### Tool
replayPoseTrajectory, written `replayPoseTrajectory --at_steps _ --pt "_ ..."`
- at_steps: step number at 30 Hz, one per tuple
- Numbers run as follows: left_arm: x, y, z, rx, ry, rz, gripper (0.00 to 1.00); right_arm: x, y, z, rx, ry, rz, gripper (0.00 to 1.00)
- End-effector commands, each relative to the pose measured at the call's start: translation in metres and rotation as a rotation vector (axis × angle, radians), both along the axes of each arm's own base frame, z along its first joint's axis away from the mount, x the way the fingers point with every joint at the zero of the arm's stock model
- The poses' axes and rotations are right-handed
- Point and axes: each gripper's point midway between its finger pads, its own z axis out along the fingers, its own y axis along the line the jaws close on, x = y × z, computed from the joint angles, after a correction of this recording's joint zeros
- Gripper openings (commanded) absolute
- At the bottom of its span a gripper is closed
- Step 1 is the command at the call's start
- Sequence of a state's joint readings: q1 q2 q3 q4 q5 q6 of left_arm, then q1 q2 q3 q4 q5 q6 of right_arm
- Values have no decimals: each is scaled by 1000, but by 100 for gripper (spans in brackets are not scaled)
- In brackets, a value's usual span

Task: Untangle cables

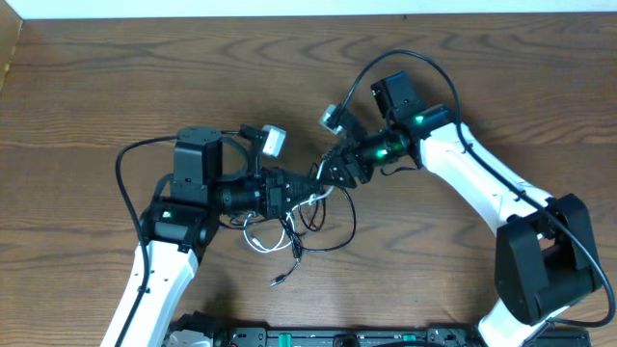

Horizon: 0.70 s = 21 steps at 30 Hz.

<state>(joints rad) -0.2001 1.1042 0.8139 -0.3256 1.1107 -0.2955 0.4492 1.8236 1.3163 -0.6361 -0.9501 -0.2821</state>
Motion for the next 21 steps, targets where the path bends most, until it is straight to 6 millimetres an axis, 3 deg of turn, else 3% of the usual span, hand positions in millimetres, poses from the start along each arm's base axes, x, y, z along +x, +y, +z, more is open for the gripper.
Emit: replayPoseTrajectory --at_steps 1,3,6,11,16,21 --pt "-13 -8 17 -78 -5 -89 8 3 7 10 9 -50 -4 33" --pt "-13 -8 17 -78 -5 -89 7 15 3 0 -70 -51 -87 2" --pt "-13 -7 17 -78 -5 -88 7 44 -22 -27 -289 -4 -357 1" --pt "-13 -7 17 -76 -5 -86 7 75 -106 -60 -679 15 -878 1" --pt "-12 -7 17 -75 -5 -85 7 81 -179 -58 -942 -86 -1156 1" --pt "-8 -4 15 -68 -6 -63 8 90 -214 -55 -988 -93 -1245 1"
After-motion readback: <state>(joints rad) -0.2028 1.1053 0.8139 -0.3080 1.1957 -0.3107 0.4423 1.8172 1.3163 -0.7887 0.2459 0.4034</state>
